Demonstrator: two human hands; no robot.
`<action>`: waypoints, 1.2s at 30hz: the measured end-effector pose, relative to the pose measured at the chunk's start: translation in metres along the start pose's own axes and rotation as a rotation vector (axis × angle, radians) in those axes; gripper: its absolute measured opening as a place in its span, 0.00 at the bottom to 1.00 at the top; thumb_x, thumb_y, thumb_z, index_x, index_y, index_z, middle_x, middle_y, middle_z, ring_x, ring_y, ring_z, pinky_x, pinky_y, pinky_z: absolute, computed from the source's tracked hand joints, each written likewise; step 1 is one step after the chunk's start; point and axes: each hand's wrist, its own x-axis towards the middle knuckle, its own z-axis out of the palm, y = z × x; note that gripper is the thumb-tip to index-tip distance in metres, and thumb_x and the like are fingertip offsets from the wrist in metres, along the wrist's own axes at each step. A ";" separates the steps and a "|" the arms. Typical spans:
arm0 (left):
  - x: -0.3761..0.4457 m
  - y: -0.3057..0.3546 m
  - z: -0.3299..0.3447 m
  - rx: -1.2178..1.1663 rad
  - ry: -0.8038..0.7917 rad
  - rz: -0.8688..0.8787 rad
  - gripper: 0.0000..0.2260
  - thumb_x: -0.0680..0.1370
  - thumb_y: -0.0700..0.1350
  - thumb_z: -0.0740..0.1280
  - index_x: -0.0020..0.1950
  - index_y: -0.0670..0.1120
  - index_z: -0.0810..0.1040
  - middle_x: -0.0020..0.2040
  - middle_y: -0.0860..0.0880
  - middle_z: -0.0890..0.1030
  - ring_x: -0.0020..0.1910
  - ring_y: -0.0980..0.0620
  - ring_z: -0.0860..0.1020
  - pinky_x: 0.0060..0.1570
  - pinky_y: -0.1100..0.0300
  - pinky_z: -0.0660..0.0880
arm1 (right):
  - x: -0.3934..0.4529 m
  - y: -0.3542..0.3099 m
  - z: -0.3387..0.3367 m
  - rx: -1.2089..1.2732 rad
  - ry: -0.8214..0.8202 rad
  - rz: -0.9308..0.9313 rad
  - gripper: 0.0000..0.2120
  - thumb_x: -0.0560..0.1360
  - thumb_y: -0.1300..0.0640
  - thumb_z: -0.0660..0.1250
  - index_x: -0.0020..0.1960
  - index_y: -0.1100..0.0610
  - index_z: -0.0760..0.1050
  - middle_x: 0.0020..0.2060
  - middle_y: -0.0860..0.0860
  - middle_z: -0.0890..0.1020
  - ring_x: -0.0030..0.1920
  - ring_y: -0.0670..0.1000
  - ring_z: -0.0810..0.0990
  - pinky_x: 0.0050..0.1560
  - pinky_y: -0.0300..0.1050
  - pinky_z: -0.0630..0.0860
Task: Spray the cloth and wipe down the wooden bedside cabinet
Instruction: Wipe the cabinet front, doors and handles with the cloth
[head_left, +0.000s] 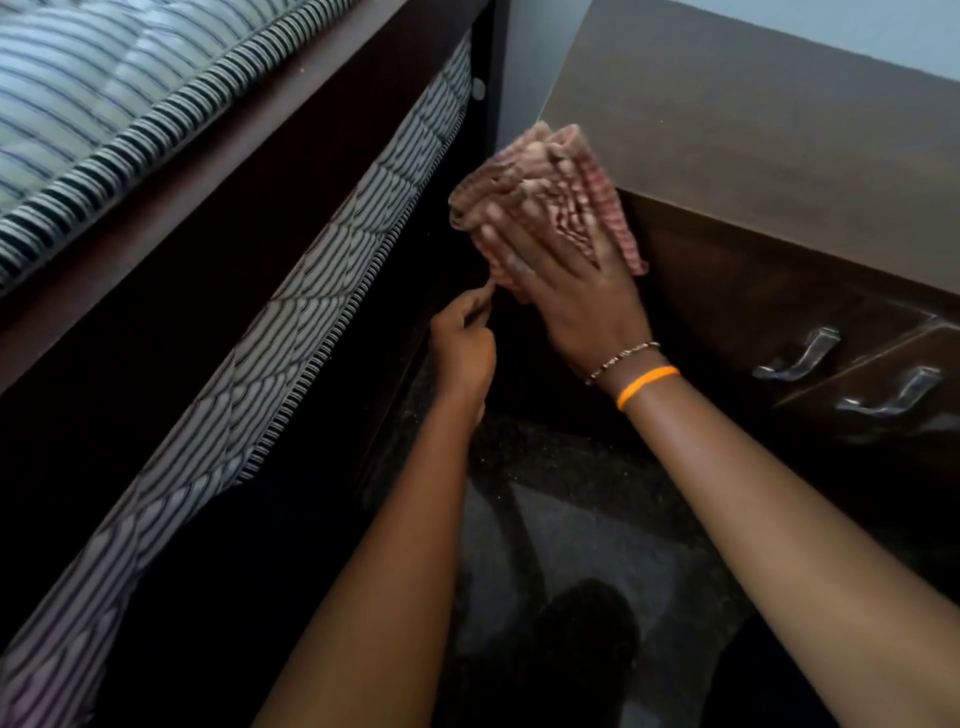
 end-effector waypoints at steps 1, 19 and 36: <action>0.000 0.000 -0.001 -0.008 -0.011 0.003 0.25 0.71 0.21 0.50 0.62 0.34 0.74 0.59 0.41 0.78 0.60 0.51 0.75 0.50 0.75 0.72 | 0.006 -0.006 0.000 -0.010 0.005 0.002 0.24 0.78 0.59 0.53 0.73 0.53 0.59 0.72 0.46 0.65 0.73 0.46 0.61 0.72 0.46 0.35; 0.003 0.005 -0.005 0.069 -0.070 0.023 0.21 0.74 0.22 0.54 0.63 0.34 0.73 0.62 0.38 0.76 0.64 0.46 0.73 0.43 0.78 0.72 | -0.035 0.012 0.003 0.064 0.049 0.174 0.28 0.74 0.63 0.58 0.72 0.51 0.61 0.70 0.47 0.69 0.71 0.49 0.61 0.74 0.50 0.41; -0.030 -0.082 -0.053 0.190 0.264 -0.399 0.19 0.76 0.29 0.52 0.62 0.36 0.74 0.61 0.40 0.77 0.61 0.45 0.75 0.61 0.58 0.69 | -0.075 -0.060 0.107 -0.233 -0.317 -0.545 0.26 0.73 0.58 0.50 0.70 0.52 0.65 0.68 0.46 0.71 0.66 0.46 0.72 0.73 0.50 0.43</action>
